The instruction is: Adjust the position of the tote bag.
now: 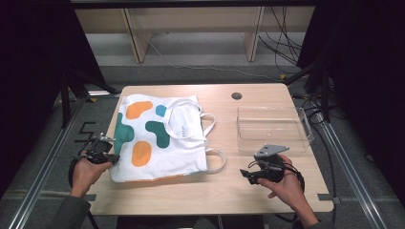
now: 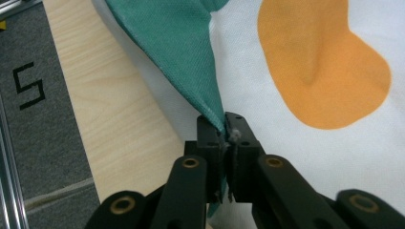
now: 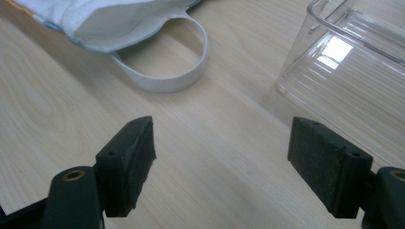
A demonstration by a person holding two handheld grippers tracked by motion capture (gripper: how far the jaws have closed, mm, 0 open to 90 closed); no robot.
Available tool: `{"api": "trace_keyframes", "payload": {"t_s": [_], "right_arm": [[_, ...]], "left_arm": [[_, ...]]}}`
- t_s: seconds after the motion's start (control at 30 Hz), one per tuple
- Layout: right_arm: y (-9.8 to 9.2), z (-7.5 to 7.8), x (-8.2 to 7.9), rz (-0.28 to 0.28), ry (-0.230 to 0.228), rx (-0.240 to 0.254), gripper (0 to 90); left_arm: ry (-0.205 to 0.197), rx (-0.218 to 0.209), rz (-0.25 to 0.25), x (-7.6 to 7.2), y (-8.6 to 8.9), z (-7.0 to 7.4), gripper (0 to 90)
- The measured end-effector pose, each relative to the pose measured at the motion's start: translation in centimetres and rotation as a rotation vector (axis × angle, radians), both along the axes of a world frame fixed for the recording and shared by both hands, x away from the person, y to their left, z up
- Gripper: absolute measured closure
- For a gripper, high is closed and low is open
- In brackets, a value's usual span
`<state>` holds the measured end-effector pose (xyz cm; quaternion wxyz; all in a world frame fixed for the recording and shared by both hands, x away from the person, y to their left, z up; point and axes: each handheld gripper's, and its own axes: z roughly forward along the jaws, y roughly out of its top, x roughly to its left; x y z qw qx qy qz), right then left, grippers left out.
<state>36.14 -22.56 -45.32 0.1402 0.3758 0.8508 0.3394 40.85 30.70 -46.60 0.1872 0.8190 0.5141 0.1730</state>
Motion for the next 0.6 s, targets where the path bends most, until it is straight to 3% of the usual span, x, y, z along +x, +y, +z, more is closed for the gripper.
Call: {"api": "trace_keyframes", "payload": {"t_s": [0.07,0.2,0.23,0.27,0.3,0.33,0.37,0.43,0.47,0.5,0.53,0.6], "right_arm": [[0.0,-0.1,0.0,0.0,-0.002,0.004,25.1],[0.0,-0.1,0.0,-0.002,-0.001,0.0,25.1],[0.0,-0.2,0.0,-0.007,-0.014,0.007,25.1],[0.0,-0.2,0.0,-0.007,-0.014,0.007,25.1],[0.0,-0.1,0.0,-0.006,-0.004,0.004,25.1],[-0.1,-0.1,0.0,-0.006,0.003,0.002,25.1],[-0.1,-0.1,0.0,-0.006,0.003,0.002,25.1],[-0.2,-0.1,-0.1,-0.012,-0.006,0.005,25.1],[-0.2,-0.1,-0.1,-0.012,-0.006,0.005,25.1],[-0.2,0.0,-0.1,-0.01,0.002,0.001,25.1],[-0.2,0.0,-0.1,-0.007,0.003,-0.003,25.1],[-0.2,0.0,-0.1,-0.003,0.002,-0.003,25.1]], "left_arm": [[-0.01,0.005,0.011,0.3,0.1,-0.2,86.1],[-0.069,0.089,0.094,2.4,1.8,-0.7,80.2],[-0.088,0.089,0.128,2.8,2.1,-0.7,70.3],[-0.1,0.098,0.149,2.9,2.2,-0.6,70.3],[-0.114,0.089,0.163,2.8,2.0,-0.1,61.3],[-0.146,0.077,0.175,2.2,1.2,1.0,45.1],[-0.146,0.077,0.175,2.2,1.2,1.0,40.5],[-0.168,-0.027,0.136,0.7,-0.9,2.9,34.7],[-0.168,-0.027,0.136,0.7,-0.9,2.9,34.2],[-0.153,-0.174,0.059,-0.6,-3.3,3.5,33.8],[-0.153,-0.174,0.059,-0.6,-3.3,3.5,32.9],[-0.129,-0.236,-0.023,-1.9,-6.0,3.7,31.9]]}}
